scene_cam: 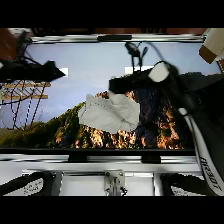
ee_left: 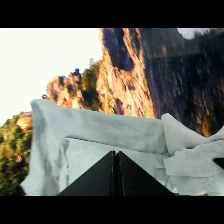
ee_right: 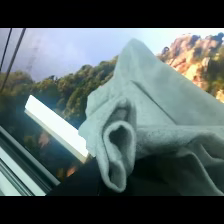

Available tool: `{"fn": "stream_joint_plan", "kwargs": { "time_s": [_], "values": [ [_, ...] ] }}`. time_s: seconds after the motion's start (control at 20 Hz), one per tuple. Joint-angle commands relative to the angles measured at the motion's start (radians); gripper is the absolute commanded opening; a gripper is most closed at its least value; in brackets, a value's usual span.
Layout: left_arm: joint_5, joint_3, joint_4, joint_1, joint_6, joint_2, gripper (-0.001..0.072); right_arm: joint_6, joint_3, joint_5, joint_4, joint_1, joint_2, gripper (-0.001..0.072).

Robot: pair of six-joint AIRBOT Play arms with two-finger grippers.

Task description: Fold the shirts.

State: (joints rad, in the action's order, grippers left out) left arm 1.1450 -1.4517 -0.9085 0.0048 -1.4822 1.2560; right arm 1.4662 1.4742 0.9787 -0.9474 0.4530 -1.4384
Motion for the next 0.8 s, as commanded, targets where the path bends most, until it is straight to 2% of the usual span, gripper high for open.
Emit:
{"fn": "stream_joint_plan", "kwargs": {
  "time_s": [0.0, 0.1, 0.15, 0.2, 0.25, 0.4, 0.5, 0.65, 0.75],
  "values": [
    [0.114, 0.0, -0.039, 0.192, -0.003, -0.1, 0.003, 0.012, 0.001, -0.241, 0.076, 0.126, -0.149, 0.0083],
    [0.163, 0.0, -0.039, 0.265, -0.003, -0.116, 0.003, 0.041, 0.001, -0.289, 0.133, 0.164, -0.225, 0.0104],
    [0.183, 0.0, -0.039, 0.289, 0.006, -0.118, 0.003, 0.042, 0.001, -0.297, 0.164, 0.179, -0.257, 0.0259],
    [0.199, 0.0, -0.039, 0.304, 0.008, -0.118, 0.003, 0.038, 0.001, -0.289, 0.22, 0.19, -0.286, 0.0566],
    [0.203, 0.001, -0.039, 0.311, 0.009, -0.118, 0.003, 0.026, 0.001, -0.265, 0.254, 0.193, -0.301, 0.0603],
    [0.202, 0.001, -0.039, 0.309, 0.031, -0.118, 0.003, -0.003, 0.002, -0.092, 0.174, 0.14, -0.274, 0.0603],
    [0.202, 0.001, -0.039, 0.309, 0.031, -0.118, 0.003, 0.027, 0.002, 0.071, -0.003, 0.058, -0.217, 0.0602],
    [0.202, 0.001, -0.039, 0.309, 0.035, -0.118, 0.003, 0.069, 0.002, 0.355, -0.373, -0.122, -0.137, 0.0603],
    [0.202, 0.001, -0.039, 0.309, 0.035, -0.117, 0.003, 0.07, -0.016, 0.509, -0.472, -0.267, -0.129, 0.061]
  ]
}}
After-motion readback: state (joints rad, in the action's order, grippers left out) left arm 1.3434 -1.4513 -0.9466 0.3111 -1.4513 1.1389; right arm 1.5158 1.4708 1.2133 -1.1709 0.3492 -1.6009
